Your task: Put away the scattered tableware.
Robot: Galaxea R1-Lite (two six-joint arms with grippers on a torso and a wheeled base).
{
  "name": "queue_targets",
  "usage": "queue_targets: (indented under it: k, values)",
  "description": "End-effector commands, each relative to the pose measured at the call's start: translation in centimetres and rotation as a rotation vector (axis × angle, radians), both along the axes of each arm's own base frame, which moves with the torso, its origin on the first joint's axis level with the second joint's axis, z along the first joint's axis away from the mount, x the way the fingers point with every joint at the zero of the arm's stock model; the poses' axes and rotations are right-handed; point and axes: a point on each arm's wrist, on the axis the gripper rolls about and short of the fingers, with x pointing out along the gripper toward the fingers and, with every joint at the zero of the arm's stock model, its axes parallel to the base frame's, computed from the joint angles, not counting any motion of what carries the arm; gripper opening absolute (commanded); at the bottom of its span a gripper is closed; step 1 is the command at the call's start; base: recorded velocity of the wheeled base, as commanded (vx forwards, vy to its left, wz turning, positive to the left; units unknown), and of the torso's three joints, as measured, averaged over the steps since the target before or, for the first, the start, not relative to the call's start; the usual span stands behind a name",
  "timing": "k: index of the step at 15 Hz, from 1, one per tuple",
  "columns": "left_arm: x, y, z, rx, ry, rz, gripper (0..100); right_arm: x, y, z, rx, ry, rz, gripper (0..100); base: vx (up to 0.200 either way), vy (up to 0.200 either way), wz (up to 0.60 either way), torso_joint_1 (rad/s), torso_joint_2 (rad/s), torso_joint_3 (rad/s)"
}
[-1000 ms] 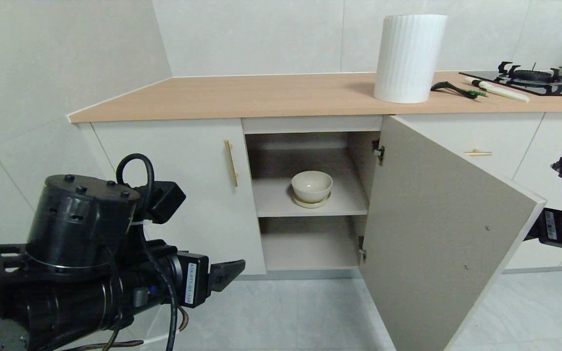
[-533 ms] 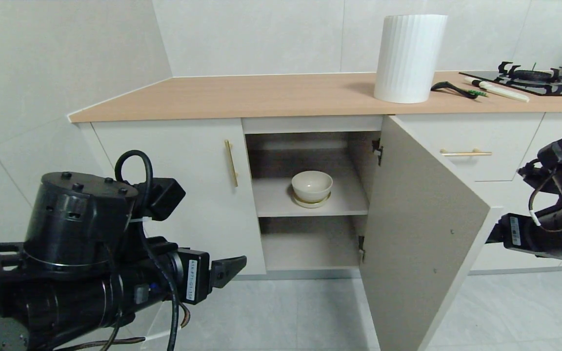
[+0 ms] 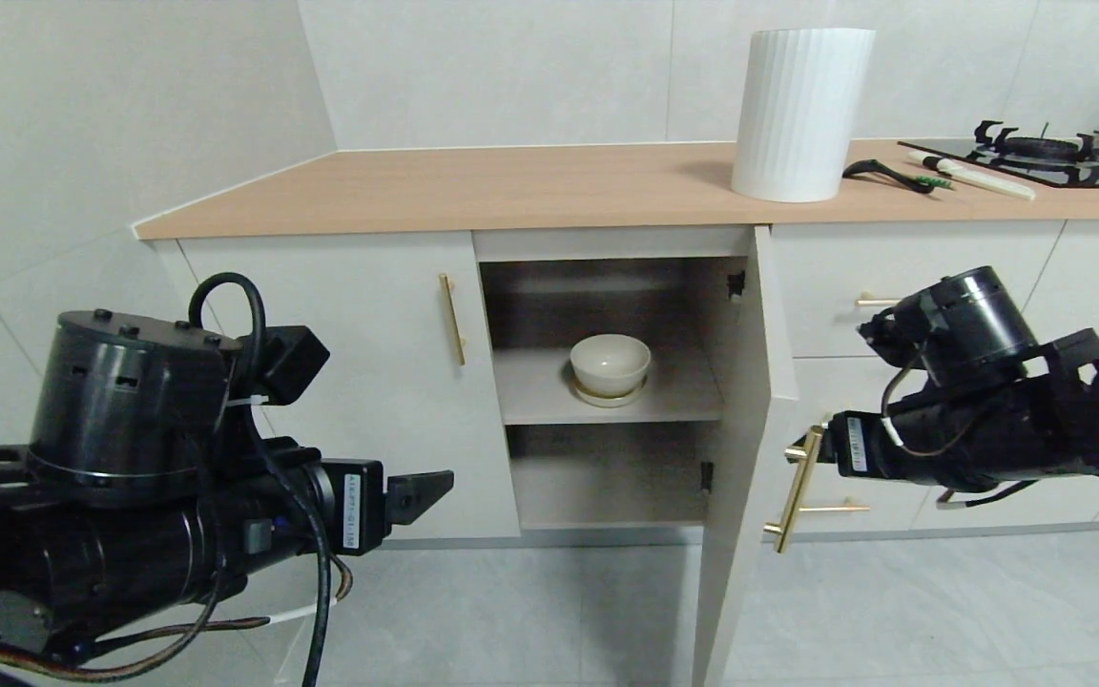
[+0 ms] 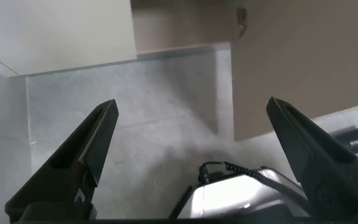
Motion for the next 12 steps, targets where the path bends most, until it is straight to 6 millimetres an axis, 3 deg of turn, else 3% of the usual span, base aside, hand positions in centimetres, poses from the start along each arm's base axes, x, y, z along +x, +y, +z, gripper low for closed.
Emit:
queue_targets:
  k: [1,5,12]
  values:
    - [0.3,0.4,0.0,0.002,-0.001,0.019,100,2.2,2.7,-1.7,0.0,0.026,0.058,100,0.0,0.0,0.0,0.0,0.0,0.0]
    - [0.6,0.9,0.6,-0.01,-0.023,0.051,100,6.3,5.3,-1.9,0.043,-0.026,0.077,100,0.0,0.0,0.0,0.0,0.0,0.0]
    - [0.9,0.8,0.2,0.001,-0.007,0.05,100,7.3,5.8,-3.6,0.059,-0.012,0.048,100,0.0,0.0,0.0,0.0,0.0,0.0]
